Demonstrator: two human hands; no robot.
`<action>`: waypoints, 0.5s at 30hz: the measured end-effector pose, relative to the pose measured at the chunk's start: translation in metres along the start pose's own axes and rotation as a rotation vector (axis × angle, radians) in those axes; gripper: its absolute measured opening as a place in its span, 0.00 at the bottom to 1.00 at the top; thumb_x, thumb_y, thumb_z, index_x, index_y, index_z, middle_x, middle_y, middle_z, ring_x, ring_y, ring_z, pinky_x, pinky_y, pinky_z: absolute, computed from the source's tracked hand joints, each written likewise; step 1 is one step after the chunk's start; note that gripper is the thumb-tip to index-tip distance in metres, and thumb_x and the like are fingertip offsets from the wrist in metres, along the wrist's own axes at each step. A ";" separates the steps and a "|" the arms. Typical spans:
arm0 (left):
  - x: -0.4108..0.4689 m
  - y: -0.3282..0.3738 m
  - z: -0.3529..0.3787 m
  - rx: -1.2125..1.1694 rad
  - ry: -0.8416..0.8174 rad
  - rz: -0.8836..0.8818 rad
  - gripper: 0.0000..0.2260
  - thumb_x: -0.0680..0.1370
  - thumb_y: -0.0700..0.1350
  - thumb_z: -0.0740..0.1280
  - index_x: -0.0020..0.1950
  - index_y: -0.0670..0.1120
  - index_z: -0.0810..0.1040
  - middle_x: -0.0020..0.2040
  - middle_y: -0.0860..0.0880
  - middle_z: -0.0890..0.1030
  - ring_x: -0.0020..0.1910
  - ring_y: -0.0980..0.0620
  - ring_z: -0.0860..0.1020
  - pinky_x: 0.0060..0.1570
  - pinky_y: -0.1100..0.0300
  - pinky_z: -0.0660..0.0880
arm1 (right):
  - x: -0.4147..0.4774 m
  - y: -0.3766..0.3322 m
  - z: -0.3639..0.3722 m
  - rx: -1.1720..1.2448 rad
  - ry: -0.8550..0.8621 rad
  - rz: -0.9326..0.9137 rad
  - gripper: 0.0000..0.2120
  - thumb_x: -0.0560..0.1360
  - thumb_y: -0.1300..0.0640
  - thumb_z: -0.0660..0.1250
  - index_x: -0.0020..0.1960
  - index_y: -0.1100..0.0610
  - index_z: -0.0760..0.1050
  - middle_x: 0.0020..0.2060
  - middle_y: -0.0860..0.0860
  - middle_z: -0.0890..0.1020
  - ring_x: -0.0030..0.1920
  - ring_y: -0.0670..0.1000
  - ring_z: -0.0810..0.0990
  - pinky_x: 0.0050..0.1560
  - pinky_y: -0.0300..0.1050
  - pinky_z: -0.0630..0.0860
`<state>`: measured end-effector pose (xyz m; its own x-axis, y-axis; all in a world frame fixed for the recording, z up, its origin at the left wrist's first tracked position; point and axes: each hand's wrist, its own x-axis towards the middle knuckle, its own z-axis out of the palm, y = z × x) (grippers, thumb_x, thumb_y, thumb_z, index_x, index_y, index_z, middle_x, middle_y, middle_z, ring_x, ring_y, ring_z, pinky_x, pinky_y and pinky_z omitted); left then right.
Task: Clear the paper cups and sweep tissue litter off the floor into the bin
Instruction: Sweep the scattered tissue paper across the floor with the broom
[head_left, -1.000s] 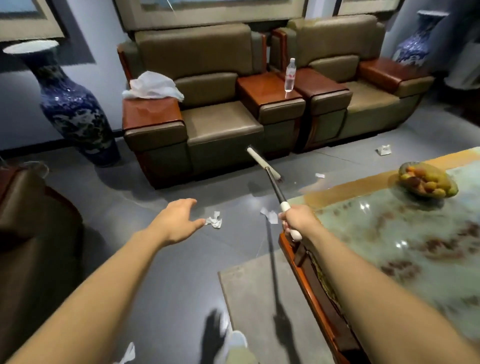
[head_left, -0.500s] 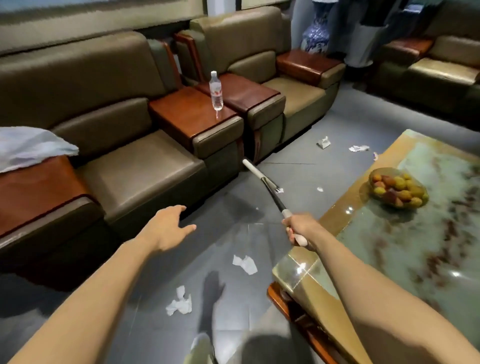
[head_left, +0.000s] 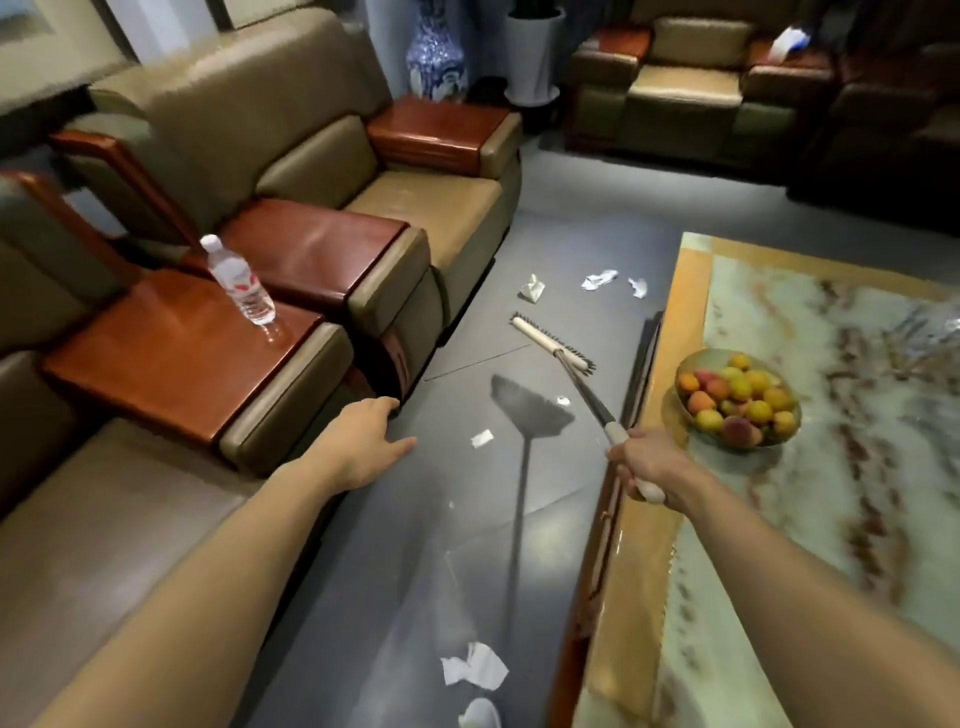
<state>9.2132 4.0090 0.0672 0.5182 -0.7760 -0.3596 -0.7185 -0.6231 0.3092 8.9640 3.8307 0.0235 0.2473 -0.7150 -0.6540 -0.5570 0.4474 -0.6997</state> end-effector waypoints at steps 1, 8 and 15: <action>0.025 0.005 -0.007 0.010 -0.006 0.018 0.30 0.78 0.53 0.64 0.75 0.43 0.60 0.73 0.45 0.65 0.72 0.47 0.63 0.70 0.55 0.62 | 0.017 -0.013 -0.004 0.020 0.016 0.013 0.08 0.78 0.68 0.58 0.42 0.59 0.69 0.27 0.55 0.69 0.24 0.48 0.66 0.19 0.33 0.64; 0.194 0.062 -0.039 0.053 -0.063 0.134 0.30 0.77 0.54 0.65 0.74 0.43 0.61 0.72 0.44 0.66 0.71 0.46 0.65 0.69 0.55 0.62 | 0.132 -0.097 -0.042 0.073 0.085 0.054 0.06 0.78 0.69 0.58 0.46 0.62 0.71 0.29 0.55 0.69 0.25 0.49 0.66 0.19 0.33 0.64; 0.404 0.131 -0.074 0.071 -0.095 0.264 0.30 0.77 0.54 0.65 0.74 0.43 0.61 0.73 0.45 0.67 0.71 0.47 0.64 0.71 0.54 0.61 | 0.289 -0.198 -0.082 0.124 0.149 0.075 0.09 0.77 0.68 0.59 0.56 0.66 0.71 0.31 0.56 0.71 0.26 0.49 0.67 0.20 0.35 0.66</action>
<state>9.3624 3.6068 0.0273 0.2656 -0.8956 -0.3568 -0.8549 -0.3899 0.3422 9.0807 3.4909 -0.0031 0.0843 -0.7446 -0.6621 -0.4649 0.5583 -0.6871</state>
